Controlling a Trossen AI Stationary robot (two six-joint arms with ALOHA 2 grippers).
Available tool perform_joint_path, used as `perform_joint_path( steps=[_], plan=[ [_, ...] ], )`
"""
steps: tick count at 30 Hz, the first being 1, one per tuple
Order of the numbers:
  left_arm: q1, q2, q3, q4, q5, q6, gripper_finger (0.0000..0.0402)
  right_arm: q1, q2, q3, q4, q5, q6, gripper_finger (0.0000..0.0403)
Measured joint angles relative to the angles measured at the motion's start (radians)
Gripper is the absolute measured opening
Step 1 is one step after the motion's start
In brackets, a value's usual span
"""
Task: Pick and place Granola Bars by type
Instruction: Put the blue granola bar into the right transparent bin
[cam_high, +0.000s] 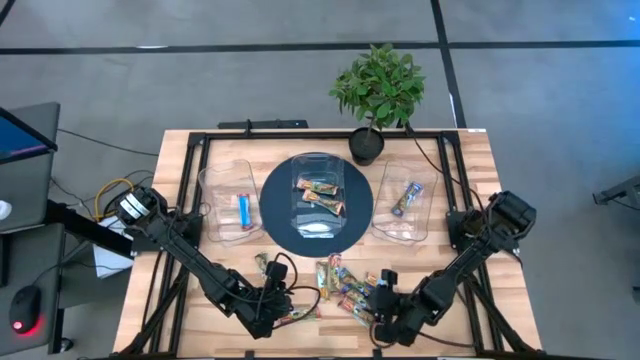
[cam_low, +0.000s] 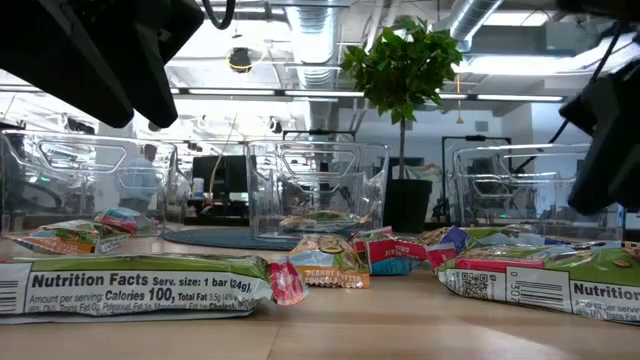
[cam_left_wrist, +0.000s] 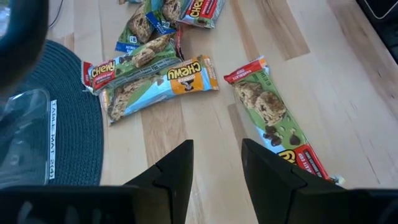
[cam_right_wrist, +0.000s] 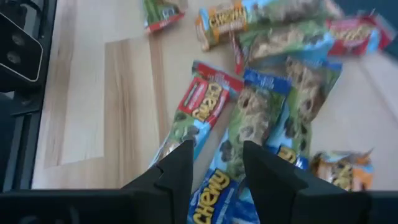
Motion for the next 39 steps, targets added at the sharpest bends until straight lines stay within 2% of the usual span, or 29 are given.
perform_joint_path(
  steps=[10,20,28,39],
  plan=[
    [0.000,0.000,0.000,0.000,-0.003,0.000,0.0132,-0.018,0.022,0.001,-0.004,-0.087,0.059,0.0131],
    [0.000,0.000,0.000,0.001,-0.005,0.000,0.0132,-0.029,0.043,0.005,-0.026,-0.106,0.075,0.0131],
    [0.000,0.000,0.000,0.000,-0.005,0.000,0.0132,-0.024,0.044,0.008,-0.099,-0.105,0.126,0.0131],
    [0.000,0.000,0.000,0.001,-0.007,0.000,0.0132,0.010,0.051,0.145,-0.346,-0.101,0.135,0.0131]
  ],
)
